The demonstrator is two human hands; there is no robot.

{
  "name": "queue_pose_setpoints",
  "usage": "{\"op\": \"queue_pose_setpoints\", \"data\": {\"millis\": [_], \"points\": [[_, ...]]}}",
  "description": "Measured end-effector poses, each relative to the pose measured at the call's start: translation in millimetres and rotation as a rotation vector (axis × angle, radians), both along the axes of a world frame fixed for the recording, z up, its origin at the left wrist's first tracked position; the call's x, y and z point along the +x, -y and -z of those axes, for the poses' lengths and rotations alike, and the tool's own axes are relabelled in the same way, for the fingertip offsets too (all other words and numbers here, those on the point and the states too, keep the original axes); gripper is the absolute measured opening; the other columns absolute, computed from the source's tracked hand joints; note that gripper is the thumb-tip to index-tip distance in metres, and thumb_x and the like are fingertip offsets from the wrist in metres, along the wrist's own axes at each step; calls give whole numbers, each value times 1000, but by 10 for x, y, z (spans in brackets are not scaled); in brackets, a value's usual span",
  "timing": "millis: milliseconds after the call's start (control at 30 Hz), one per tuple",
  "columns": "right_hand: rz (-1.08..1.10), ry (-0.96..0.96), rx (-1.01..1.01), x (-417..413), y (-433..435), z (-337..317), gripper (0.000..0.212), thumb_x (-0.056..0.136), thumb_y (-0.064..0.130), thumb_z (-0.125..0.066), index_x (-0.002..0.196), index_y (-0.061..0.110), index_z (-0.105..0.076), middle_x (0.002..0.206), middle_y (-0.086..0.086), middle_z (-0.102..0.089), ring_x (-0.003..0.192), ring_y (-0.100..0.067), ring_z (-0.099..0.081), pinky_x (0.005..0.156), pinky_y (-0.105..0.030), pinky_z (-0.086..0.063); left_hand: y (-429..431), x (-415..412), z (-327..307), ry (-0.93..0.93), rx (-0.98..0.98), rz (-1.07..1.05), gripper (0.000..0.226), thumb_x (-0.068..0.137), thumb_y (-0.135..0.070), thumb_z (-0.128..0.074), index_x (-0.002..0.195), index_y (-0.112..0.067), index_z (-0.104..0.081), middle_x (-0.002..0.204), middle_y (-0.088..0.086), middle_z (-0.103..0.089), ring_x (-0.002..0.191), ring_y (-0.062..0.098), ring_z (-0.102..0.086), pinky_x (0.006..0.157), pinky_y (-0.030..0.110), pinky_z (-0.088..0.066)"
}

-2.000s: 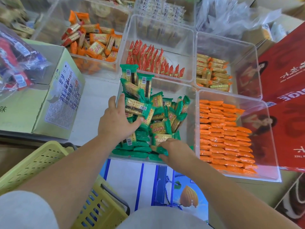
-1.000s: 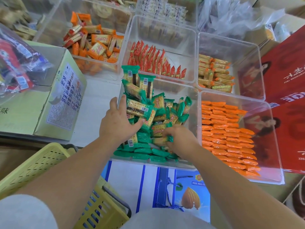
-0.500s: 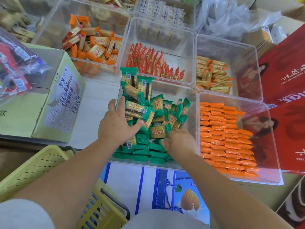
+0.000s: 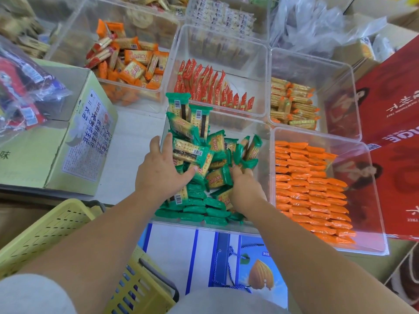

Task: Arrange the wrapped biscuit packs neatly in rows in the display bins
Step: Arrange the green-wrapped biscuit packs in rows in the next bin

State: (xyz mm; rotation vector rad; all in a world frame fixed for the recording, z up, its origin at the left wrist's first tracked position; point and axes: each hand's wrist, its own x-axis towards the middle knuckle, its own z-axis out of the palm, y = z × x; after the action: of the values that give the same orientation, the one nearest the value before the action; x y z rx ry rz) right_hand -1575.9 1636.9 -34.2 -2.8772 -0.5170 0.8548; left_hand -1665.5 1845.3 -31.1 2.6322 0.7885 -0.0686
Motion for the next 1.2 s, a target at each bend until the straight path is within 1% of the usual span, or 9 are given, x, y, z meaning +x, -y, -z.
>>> {"op": "queue_pose_setpoints", "data": {"millis": [167,233,467,600,700,800,867,1000,1200], "points": [[201,-58,314,67,73,-20,45,79,17,-82,117,27,-60,101,5,-60,87,-11,-60,66,-22,-52,-9,-4,9,-1,4,3,109,75,-86,-49,156,-26,-8,160,10,-17,128,33,-50,89,45,-52],[190,-71,382,21,52,-14,39,77,21,-86,110,26,-66,98,11,-63,89,-9,-61,70,-18,-48,-5,-2,6,-3,4,2,109,75,-86,-49,156,-25,-8,160,10,-17,129,33,-50,89,45,-53],[68,-55,387,-201,37,101,26,82,25,-82,101,30,-65,104,10,-69,93,-13,-63,81,-34,-56,0,6,-4,-3,-1,2,109,75,-85,-49,157,-25,-8,160,9,-16,128,33,-50,89,45,-52],[61,-53,358,-175,-36,120,30,83,33,-81,111,27,-70,107,9,-71,95,-13,-65,84,-31,-56,-1,8,1,-15,7,-1,109,75,-84,-49,157,-25,-7,160,9,-16,129,33,-49,89,44,-53],[-39,-150,391,-117,-25,114,31,86,33,-79,114,24,-71,108,10,-70,98,-9,-63,90,-28,-53,-1,1,8,-7,6,-5,109,75,-84,-50,157,-26,-7,160,9,-16,130,33,-49,90,45,-52],[99,-381,499,-12,50,95,21,96,36,-65,103,20,-76,98,7,-72,94,-13,-66,83,-30,-55,-5,6,14,-9,0,-7,110,75,-85,-49,157,-26,-6,161,9,-15,131,32,-48,90,45,-52],[176,-387,443,71,58,143,23,100,30,-58,102,18,-77,101,0,-74,96,-19,-66,84,-34,-57,-5,9,15,-12,0,-9,110,75,-85,-49,157,-26,-6,161,9,-15,131,32,-48,90,45,-52],[-90,-320,135,163,-69,283,33,98,17,-51,124,13,-71,122,-9,-70,106,-26,-63,87,-28,-50,-2,-6,11,-2,4,-11,110,74,-86,-48,156,-27,-7,161,8,-15,132,32,-48,91,45,-52],[-385,-398,-253,253,-182,326,52,105,32,-23,156,27,-29,152,-13,-45,134,-37,-37,108,-50,-38,5,-3,1,-13,6,-12,110,75,-85,-51,157,-26,-6,161,8,-14,134,32,-45,94,46,-51]]}}
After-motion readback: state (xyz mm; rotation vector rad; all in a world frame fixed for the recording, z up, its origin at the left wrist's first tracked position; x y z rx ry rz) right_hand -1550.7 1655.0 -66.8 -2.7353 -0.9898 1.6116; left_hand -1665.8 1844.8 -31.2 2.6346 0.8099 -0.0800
